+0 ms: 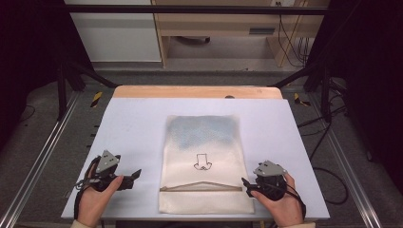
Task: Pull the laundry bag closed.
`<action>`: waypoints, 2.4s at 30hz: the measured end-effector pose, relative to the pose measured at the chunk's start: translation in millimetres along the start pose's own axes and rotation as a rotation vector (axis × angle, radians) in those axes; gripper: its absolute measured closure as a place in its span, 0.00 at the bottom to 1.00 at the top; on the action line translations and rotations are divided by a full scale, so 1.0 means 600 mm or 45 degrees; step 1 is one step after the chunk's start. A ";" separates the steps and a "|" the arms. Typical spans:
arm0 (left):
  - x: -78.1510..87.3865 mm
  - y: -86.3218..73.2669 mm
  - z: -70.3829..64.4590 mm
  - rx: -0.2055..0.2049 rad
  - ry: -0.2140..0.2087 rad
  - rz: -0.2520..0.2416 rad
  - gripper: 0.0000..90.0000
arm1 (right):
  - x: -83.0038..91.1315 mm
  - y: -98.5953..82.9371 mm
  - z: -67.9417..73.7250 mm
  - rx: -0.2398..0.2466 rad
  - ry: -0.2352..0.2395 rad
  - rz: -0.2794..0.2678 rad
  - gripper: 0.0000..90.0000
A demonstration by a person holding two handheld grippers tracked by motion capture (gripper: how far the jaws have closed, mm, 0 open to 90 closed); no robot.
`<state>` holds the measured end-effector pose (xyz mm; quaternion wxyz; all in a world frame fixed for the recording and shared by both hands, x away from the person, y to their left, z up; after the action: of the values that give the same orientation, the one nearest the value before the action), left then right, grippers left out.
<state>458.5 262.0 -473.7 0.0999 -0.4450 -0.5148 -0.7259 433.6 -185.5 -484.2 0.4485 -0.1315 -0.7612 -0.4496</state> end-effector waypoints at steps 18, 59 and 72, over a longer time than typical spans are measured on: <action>-0.007 -0.010 0.018 0.034 0.021 0.061 0.08 | -0.017 0.127 0.140 0.344 0.231 0.059 0.40; -0.014 -0.007 0.026 0.056 0.018 0.076 0.10 | -0.063 0.216 0.296 0.658 0.499 0.049 0.84; -0.001 -0.010 0.026 0.086 0.002 0.052 0.12 | -0.076 0.235 0.327 0.651 0.612 0.064 0.81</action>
<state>463.8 277.8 -477.2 0.1302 -0.4512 -0.5299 -0.7062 433.2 60.4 -478.9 0.6443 0.0761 -0.7183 -0.2512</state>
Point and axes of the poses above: each handheld gripper's, and its own axes: x roughly backward along the jaws, y roughly out of its top, z roughly to its left, the point moved 5 cm from there along -x, roughly forward along the jaws, and after that the axes turned 13 degrees about z, right-handed, at the moved point
